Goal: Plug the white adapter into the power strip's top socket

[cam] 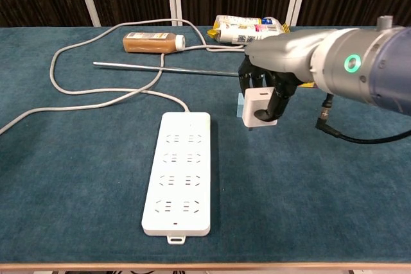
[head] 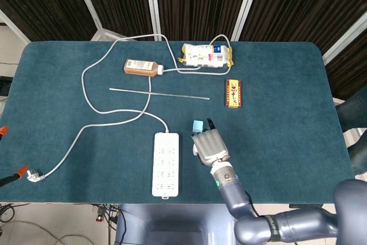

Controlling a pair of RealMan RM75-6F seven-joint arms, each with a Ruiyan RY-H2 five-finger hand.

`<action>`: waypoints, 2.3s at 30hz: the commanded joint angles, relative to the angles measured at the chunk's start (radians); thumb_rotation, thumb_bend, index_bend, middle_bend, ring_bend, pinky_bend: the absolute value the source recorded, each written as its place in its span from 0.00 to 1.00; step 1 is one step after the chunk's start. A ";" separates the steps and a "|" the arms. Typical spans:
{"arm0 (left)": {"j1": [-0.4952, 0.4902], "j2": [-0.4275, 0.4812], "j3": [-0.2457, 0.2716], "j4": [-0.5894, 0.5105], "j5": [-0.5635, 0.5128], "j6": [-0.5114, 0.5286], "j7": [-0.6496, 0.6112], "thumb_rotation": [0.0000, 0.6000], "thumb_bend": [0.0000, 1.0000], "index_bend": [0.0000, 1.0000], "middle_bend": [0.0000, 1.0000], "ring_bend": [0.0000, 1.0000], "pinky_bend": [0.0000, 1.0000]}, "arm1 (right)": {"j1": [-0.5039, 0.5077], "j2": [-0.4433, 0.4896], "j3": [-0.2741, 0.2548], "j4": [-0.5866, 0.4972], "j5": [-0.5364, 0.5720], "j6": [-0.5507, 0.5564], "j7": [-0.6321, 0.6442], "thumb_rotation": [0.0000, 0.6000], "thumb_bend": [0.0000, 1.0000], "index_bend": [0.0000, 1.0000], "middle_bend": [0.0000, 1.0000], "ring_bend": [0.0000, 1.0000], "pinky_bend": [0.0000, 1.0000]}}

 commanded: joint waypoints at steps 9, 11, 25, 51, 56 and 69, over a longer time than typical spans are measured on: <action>0.001 0.004 0.001 -0.001 0.001 -0.003 -0.007 1.00 0.12 0.11 0.00 0.00 0.00 | 0.094 -0.138 0.038 0.067 0.039 0.127 0.008 1.00 0.56 0.64 0.55 0.38 0.04; 0.002 0.004 0.000 -0.001 -0.001 -0.002 -0.008 1.00 0.12 0.11 0.00 0.00 0.00 | 0.100 -0.156 0.041 0.084 0.046 0.126 0.021 1.00 0.56 0.64 0.55 0.38 0.04; -0.001 0.007 -0.004 -0.003 -0.014 -0.013 -0.008 1.00 0.12 0.11 0.00 0.00 0.00 | 0.131 -0.246 0.040 0.201 0.020 0.121 0.072 1.00 0.56 0.64 0.55 0.38 0.04; -0.002 0.007 -0.005 -0.008 -0.019 -0.019 -0.003 1.00 0.12 0.11 0.00 0.00 0.00 | 0.158 -0.302 0.043 0.265 0.010 0.129 0.079 1.00 0.56 0.65 0.55 0.39 0.04; -0.002 0.007 -0.003 -0.010 -0.015 -0.018 -0.001 1.00 0.12 0.11 0.00 0.00 0.00 | 0.157 -0.313 0.041 0.279 0.006 0.134 0.077 1.00 0.56 0.65 0.55 0.39 0.04; -0.004 0.007 -0.004 -0.009 -0.019 -0.023 0.001 1.00 0.12 0.11 0.00 0.00 0.00 | 0.157 -0.344 0.049 0.303 0.003 0.129 0.080 1.00 0.56 0.65 0.55 0.39 0.04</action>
